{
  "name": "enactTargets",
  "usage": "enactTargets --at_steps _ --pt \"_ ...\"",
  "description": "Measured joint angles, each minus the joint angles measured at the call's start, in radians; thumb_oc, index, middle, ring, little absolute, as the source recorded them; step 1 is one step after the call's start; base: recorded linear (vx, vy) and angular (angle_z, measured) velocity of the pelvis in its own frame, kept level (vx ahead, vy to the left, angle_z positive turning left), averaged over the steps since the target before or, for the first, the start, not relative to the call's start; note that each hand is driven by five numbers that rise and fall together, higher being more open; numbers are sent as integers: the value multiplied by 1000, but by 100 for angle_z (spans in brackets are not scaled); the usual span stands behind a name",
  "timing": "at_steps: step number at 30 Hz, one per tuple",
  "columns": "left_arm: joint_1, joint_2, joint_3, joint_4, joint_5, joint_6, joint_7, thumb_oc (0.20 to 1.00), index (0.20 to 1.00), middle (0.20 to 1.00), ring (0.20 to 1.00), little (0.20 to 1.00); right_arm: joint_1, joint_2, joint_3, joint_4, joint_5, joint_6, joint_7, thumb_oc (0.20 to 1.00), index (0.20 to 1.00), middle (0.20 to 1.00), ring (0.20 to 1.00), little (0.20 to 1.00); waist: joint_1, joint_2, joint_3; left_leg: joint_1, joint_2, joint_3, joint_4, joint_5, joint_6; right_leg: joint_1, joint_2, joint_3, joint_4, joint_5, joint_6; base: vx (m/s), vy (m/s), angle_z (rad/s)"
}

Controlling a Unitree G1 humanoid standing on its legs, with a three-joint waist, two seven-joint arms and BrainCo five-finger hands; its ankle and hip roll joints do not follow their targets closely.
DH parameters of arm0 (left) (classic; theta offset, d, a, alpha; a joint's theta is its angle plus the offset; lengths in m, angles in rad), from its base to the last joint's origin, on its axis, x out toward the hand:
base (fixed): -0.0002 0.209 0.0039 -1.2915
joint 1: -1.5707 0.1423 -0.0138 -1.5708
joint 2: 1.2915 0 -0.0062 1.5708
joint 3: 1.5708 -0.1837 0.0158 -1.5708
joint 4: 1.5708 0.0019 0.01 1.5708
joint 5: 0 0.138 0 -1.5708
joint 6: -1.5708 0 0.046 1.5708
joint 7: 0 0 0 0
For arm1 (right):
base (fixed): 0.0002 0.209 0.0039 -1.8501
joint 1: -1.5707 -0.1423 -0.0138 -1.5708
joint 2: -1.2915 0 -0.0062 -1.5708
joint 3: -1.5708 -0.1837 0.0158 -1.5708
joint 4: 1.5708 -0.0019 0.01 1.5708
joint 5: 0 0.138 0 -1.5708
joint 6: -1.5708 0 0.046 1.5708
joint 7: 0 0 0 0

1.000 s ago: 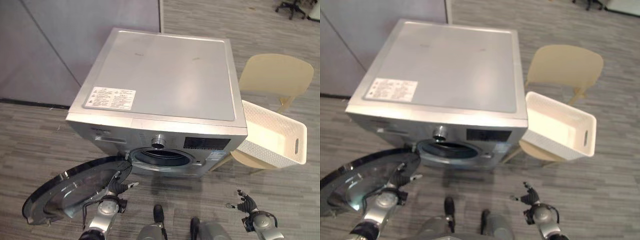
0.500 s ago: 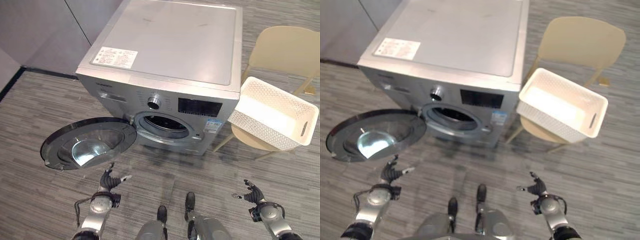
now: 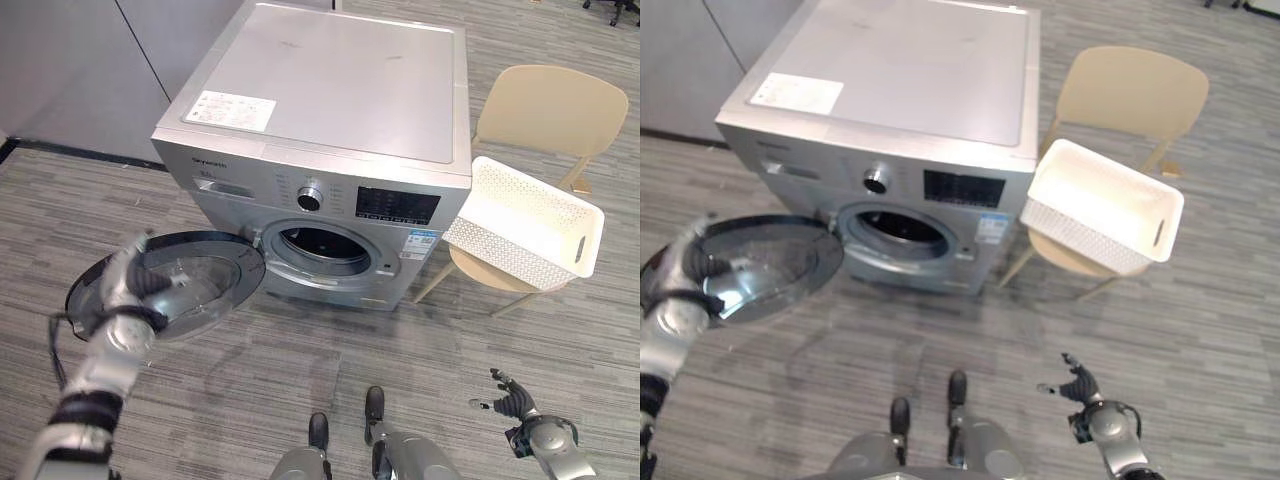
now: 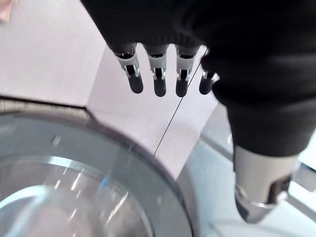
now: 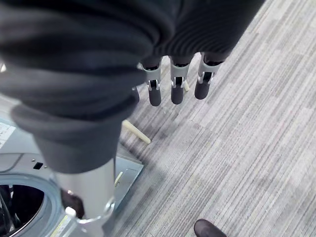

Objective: Grab the laundry basket,head to the washer,open it,put in the laundry and shut it.

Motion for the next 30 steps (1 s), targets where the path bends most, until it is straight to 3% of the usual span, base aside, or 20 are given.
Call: enactTargets --at_steps 2,7,13,17,20,23,26,28,30 --pt "-95 45 -22 65 1 13 25 1000 1000 1000 1000 1000 -23 -4 26 -1 0 -2 -1 1000 1000 1000 1000 1000 -20 -13 -5 -26 -1 0 16 -3 -4 -10 1 1 -23 23 10 -67 16 1" --pt "-340 203 -198 281 31 22 29 1000 1000 1000 1000 1000 -77 2 112 -1 2 -1 0 1000 1000 1000 1000 1000 -45 -71 -7 -154 -1 20 95 -22 -9 -109 3 22 -25 58 21 -40 12 -14" --pt "-504 275 -368 451 60 34 -31 1000 1000 1000 1000 1000 -119 12 152 -2 20 -5 0 1000 1000 1000 1000 1000 -65 -135 33 -246 16 46 208 -67 -9 -153 8 37 -30 58 35 -8 14 -12" --pt "-484 273 -352 483 69 34 -73 1000 1000 1000 1000 1000 -132 13 165 -1 23 -5 1 1000 1000 1000 1000 1000 -64 -153 66 -265 18 46 221 -68 -8 -171 8 36 -21 62 48 0 24 1" --pt "-402 253 -308 508 69 34 -97 1000 1000 1000 1000 1000 -137 12 168 -3 23 -6 1 1000 1000 1000 1000 1000 -65 -149 71 -269 17 48 223 -74 -7 -176 9 38 -20 66 45 15 42 -4" --pt "-329 231 -214 503 70 30 -81 1000 1000 1000 1000 1000 -141 12 167 -10 24 -7 5 1000 1000 1000 1000 1000 -62 -145 74 -261 15 49 216 -76 -6 -173 9 39 -19 79 37 17 35 -1" --pt "-300 198 -162 497 69 31 -88 1000 1000 1000 1000 1000 -142 11 165 -22 23 -13 10 1000 1000 1000 1000 1000 -61 -126 80 -236 13 52 202 -76 -5 -155 5 45 -16 79 37 0 0 0" --pt "-239 149 -75 453 56 38 -67 1000 1000 1000 1000 1000 -141 10 158 -18 21 -21 9 1000 1000 1000 1000 1000 -54 -109 81 -227 12 57 195 -75 -3 -153 2 50 -13 79 37 -3 -1 -5" --pt "-193 92 -56 421 22 40 -44 1000 1000 1000 1000 1000 -134 9 149 -12 21 -21 7 1000 1000 1000 1000 1000 -40 -88 78 -218 11 60 190 -75 -3 -146 1 52 -12 79 37 -2 1 -2"
